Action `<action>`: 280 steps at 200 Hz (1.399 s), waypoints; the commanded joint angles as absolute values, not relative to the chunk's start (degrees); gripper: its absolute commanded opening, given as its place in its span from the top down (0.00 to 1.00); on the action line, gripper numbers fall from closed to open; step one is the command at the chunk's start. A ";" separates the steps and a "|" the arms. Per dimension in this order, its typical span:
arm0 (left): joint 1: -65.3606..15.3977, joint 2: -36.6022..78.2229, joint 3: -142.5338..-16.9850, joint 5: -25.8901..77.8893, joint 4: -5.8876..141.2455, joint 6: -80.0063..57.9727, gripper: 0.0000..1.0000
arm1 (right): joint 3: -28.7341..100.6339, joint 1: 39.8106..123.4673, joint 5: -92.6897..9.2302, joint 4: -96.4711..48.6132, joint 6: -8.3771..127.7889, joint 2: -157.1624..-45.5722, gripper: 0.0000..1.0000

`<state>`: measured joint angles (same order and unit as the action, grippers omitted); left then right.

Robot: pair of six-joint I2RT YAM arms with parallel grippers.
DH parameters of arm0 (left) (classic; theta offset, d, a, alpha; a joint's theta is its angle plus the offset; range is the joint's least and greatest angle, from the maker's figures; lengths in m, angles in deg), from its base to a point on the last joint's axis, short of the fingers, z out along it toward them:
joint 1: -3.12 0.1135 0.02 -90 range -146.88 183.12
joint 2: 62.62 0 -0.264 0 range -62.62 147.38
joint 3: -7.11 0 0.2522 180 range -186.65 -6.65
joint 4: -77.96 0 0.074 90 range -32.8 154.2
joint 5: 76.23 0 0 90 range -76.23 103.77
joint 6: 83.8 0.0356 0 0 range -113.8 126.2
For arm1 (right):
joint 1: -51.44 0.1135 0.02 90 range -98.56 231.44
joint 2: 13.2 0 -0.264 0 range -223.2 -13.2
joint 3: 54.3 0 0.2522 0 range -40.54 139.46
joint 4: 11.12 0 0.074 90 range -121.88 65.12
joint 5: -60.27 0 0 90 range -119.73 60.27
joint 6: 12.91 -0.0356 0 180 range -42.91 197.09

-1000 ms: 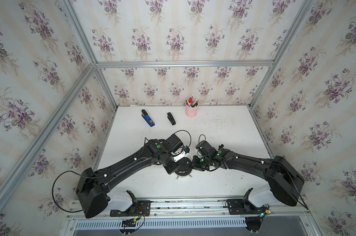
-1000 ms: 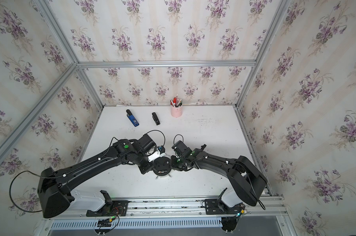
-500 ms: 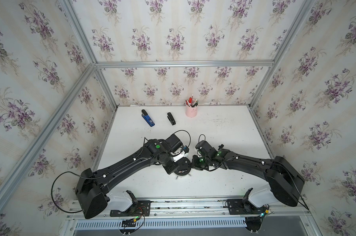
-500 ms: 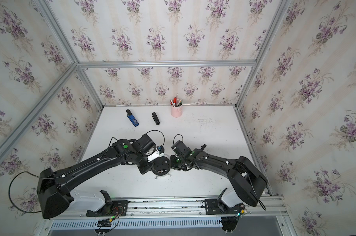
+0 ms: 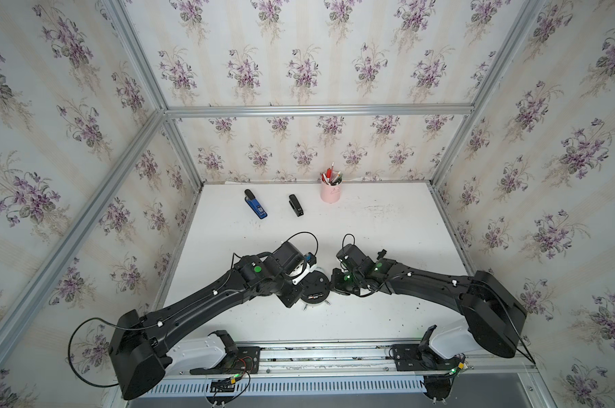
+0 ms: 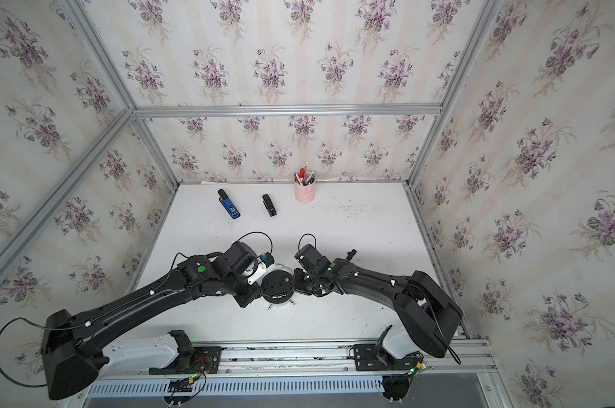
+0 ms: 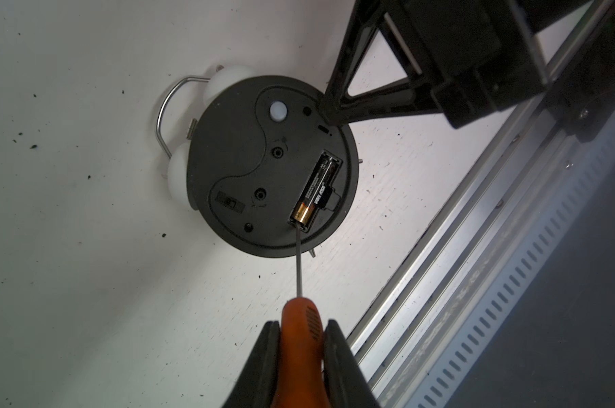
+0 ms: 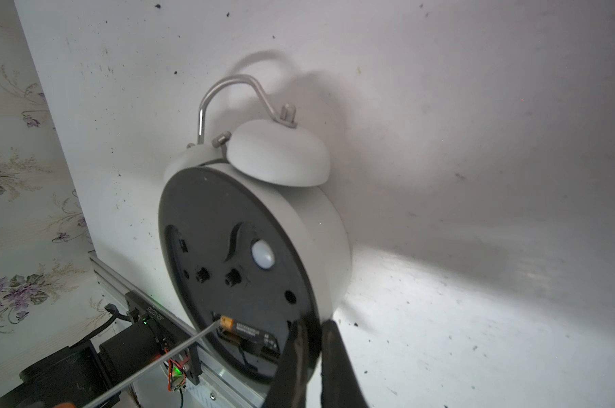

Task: Remove the battery from the alarm
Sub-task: Release the battery from the alarm.

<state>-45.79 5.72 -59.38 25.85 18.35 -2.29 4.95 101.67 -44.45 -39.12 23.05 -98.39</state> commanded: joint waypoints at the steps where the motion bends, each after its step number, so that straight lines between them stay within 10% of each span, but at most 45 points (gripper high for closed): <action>1: -46.45 7.40 -56.99 30.58 28.94 -8.48 1.00 | 4.53 102.13 -46.43 -38.60 21.19 -99.32 0.97; 280: -47.33 -22.70 -26.68 24.82 60.31 -32.56 1.00 | 2.88 103.11 -46.66 -35.79 16.01 -100.33 1.00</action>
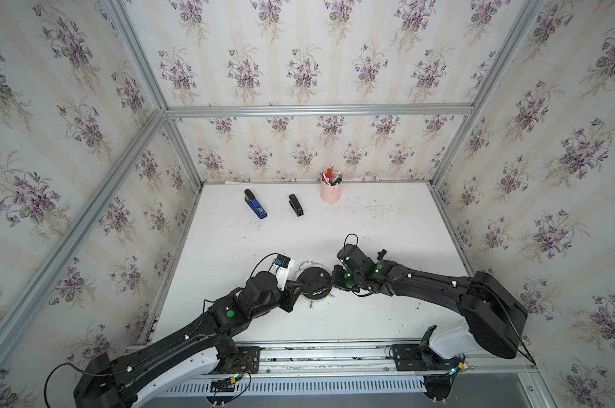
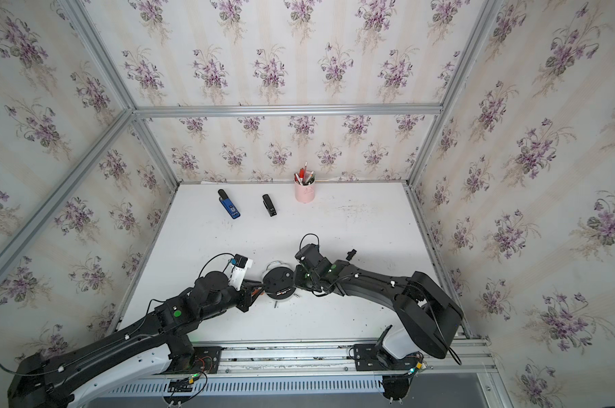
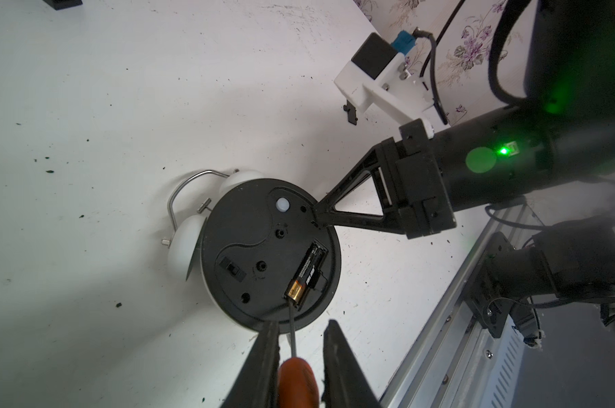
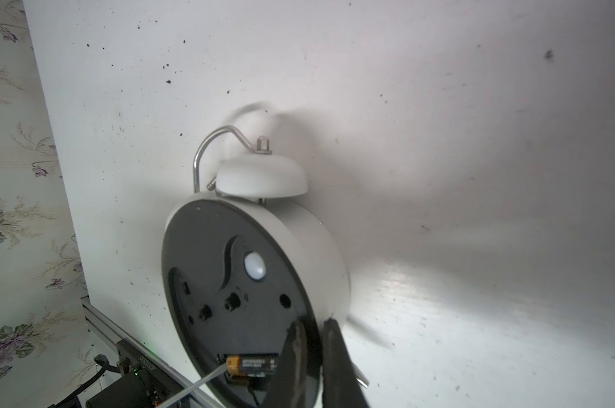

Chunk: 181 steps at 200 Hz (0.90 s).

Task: Remove the battery from the alarm
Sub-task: Release the battery from the alarm.

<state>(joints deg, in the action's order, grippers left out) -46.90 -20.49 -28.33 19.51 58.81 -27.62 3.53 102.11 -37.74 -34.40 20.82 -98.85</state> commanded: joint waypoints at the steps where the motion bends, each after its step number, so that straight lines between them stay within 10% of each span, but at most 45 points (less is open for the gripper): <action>1: -47.33 -22.88 -26.60 24.79 60.32 -32.60 1.00 | 2.88 103.12 -46.68 -35.78 16.01 -100.36 1.00; 181: -48.21 -29.03 -17.38 21.45 83.85 -42.88 1.00 | 2.84 104.04 -46.88 -34.06 14.27 -101.85 1.00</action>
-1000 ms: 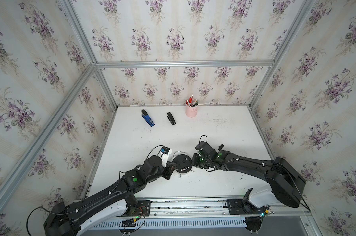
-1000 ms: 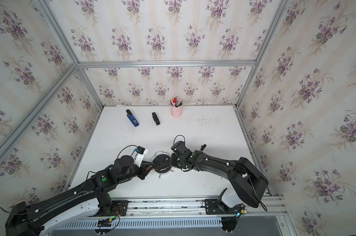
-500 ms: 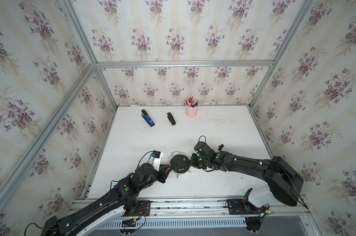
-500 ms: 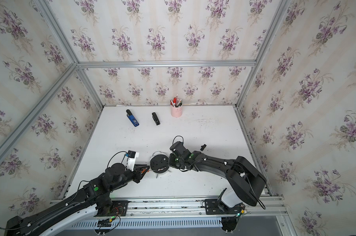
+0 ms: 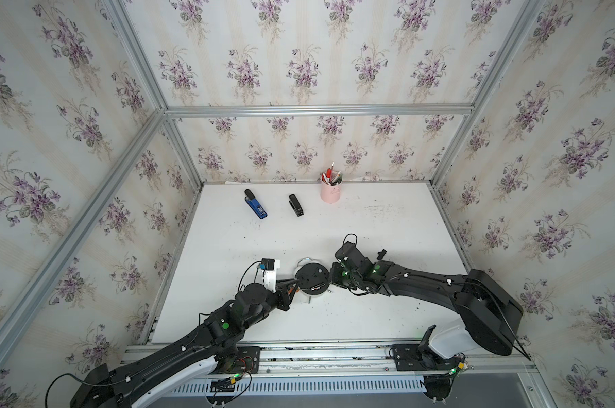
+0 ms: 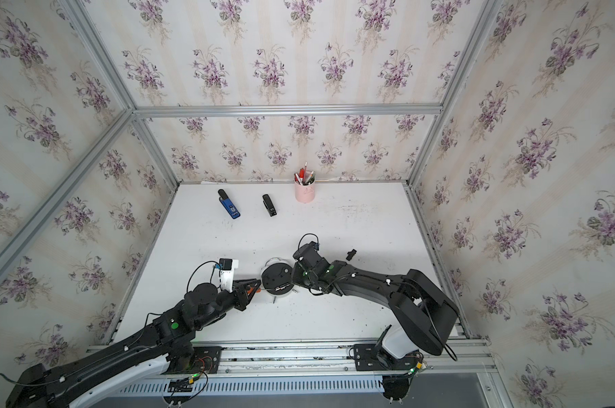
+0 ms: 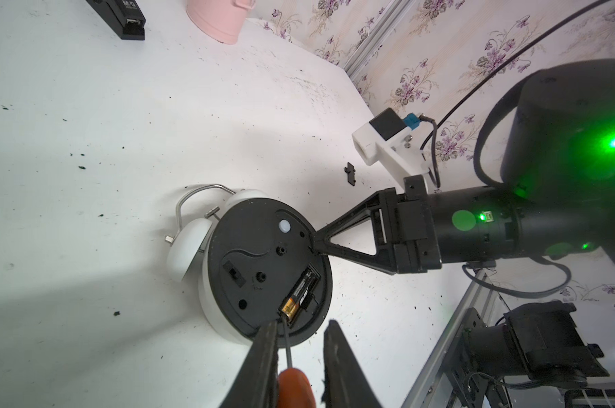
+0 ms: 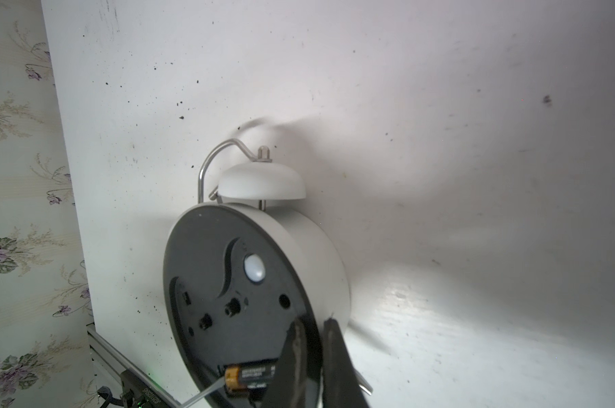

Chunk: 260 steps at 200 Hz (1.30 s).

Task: Remove the battery from the alarm
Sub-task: Release the battery from the alarm.

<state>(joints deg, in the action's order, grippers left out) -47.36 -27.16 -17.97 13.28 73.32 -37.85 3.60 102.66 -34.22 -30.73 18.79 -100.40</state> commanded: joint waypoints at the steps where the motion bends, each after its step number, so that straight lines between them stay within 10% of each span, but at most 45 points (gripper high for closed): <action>1: -48.21 -29.13 -17.34 21.39 83.82 -42.95 1.00 | 2.81 104.06 -46.92 -34.04 14.26 -101.87 1.00; 260: -48.65 -36.74 -6.58 17.58 100.27 -49.87 1.00 | 4.20 105.93 -46.18 -34.11 12.43 -104.36 1.00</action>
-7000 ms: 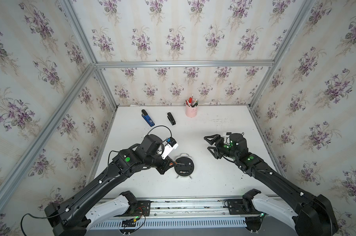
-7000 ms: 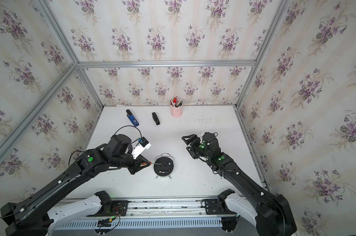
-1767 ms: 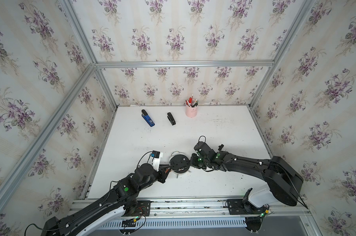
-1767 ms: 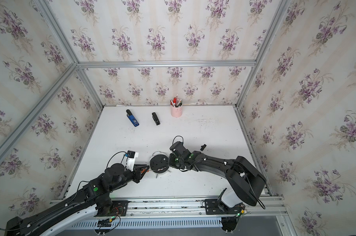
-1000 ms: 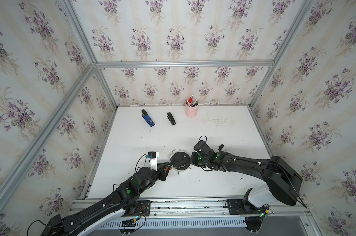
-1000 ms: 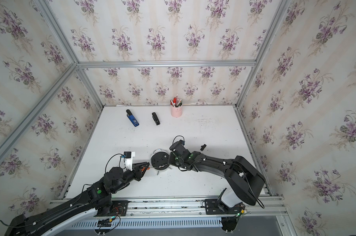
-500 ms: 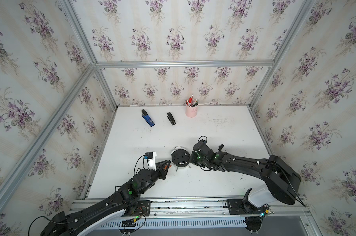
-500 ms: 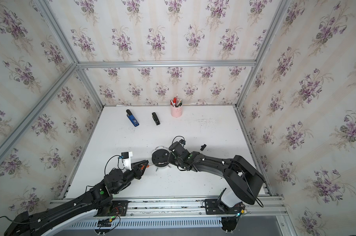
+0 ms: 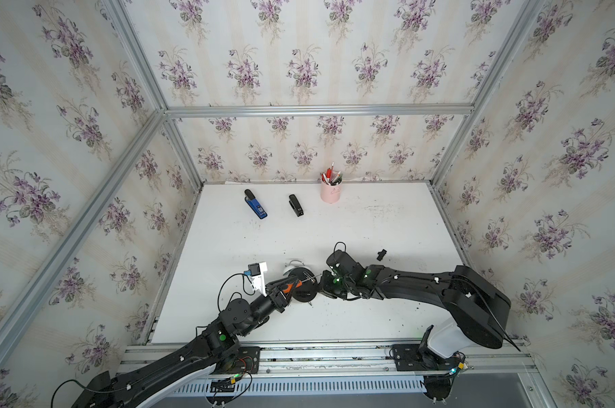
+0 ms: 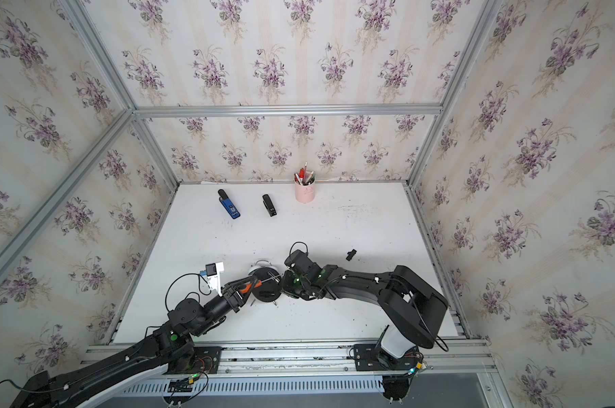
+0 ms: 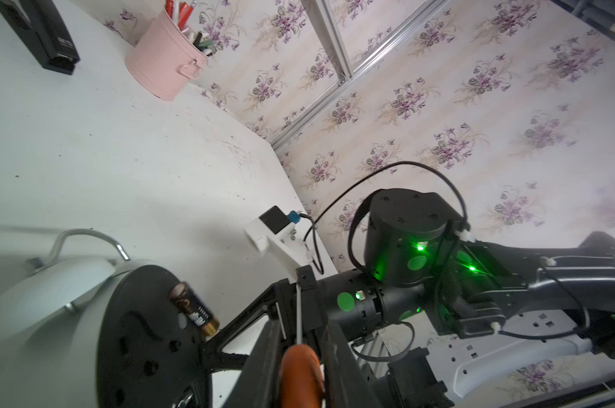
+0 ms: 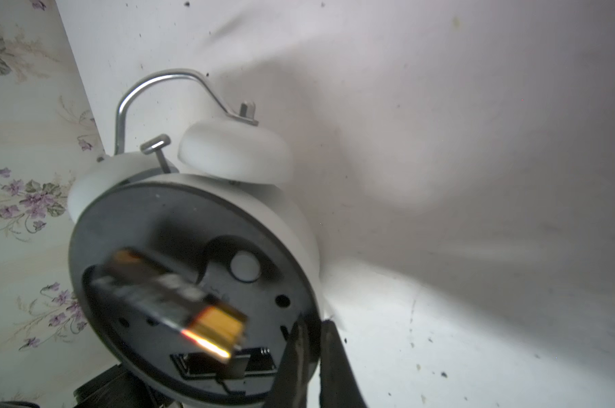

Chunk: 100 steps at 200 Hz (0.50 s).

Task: Remove the battery from the alarm
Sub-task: Release the battery from the alarm.

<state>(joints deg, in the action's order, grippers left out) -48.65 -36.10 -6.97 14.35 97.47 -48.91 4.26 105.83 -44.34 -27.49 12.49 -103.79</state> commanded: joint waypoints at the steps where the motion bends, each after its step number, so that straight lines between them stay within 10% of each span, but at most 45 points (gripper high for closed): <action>1: -48.65 -36.81 -6.57 17.57 100.16 -49.91 1.00 | 4.20 105.89 -46.17 -34.15 12.41 -104.40 1.00; 100: -48.30 -49.33 -7.01 10.39 77.75 -50.99 1.00 | 7.70 105.84 -44.21 -38.70 14.06 -104.48 0.94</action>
